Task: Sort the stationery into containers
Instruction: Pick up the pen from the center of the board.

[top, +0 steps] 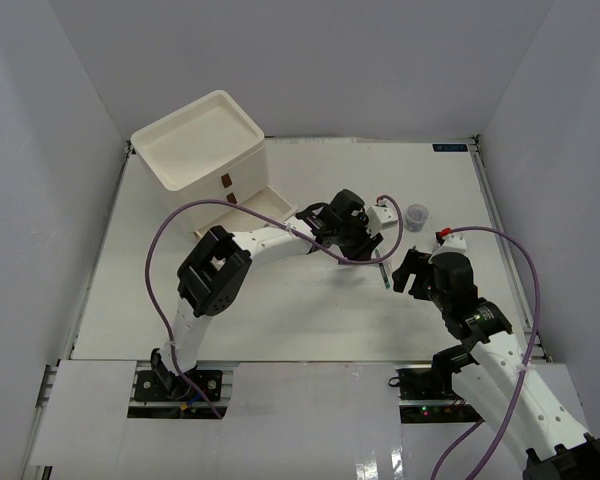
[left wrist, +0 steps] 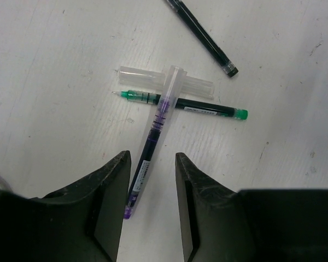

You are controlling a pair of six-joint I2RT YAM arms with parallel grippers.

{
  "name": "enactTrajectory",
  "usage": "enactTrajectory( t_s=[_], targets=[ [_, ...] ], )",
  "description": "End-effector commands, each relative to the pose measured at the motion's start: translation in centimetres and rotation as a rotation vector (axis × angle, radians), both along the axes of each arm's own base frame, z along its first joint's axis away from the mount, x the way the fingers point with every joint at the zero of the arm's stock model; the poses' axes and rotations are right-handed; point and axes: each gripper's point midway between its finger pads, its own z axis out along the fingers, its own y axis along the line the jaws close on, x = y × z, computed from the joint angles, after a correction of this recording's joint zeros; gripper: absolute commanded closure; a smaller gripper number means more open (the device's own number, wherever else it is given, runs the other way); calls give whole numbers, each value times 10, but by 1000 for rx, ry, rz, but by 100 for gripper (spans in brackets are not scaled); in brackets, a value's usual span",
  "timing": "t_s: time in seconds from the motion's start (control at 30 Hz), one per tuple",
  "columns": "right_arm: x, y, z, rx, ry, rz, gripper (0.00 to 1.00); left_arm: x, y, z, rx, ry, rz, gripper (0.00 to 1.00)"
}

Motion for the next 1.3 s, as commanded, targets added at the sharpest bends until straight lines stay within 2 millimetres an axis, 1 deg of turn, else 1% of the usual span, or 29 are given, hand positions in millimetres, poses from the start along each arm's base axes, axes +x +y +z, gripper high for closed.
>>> enactTrajectory(
  t_s=[0.0, 0.1, 0.4, 0.6, 0.67, 0.7, 0.9, 0.93, 1.03, 1.07, 1.1, 1.17, 1.2, 1.27],
  targets=[
    [2, 1, 3, 2, -21, 10, 18, 1, -6, 17, -28, -29, -40, 51],
    [2, 1, 4, 4, -27, 12, 18, -2, -6, 4, -10, -13, -62, 51],
    [0, 3, 8, 17, -42, 25, 18, -1, -6, -29, 41, 9, -78, 51],
    [-2, 3, 9, 22, -48, 31, 17, 1, -6, -40, 59, 8, -82, 52],
    [-2, 3, 9, 23, -49, 31, 17, 2, -6, -42, 62, 8, -82, 55],
    [-2, 3, 10, 24, -53, 31, 17, 1, -6, -42, 62, 7, -85, 58],
    [-3, 1, 13, 21, -66, 26, 17, 1, -5, -39, 61, -2, -87, 68],
    [-3, 1, 13, 21, -69, 25, 17, 2, -4, -38, 60, -3, -85, 71],
    [-3, 0, 15, 16, -72, 22, 17, 2, -5, -25, 41, -22, -83, 76],
    [-3, 0, 17, 14, -75, 25, 17, 3, -6, -19, 29, -35, -82, 76],
    [-3, -1, 18, 14, -79, 25, 17, 4, -7, -8, 14, -47, -81, 77],
    [-3, -1, 20, 7, -85, 28, 17, 5, -8, 4, -7, -63, -82, 78],
    [-3, -1, 20, 5, -87, 28, 17, 5, -8, 14, -21, -77, -80, 78],
    [-4, -2, 21, 4, -89, 27, 17, 5, -7, 24, -35, -87, -76, 80]
  ],
)
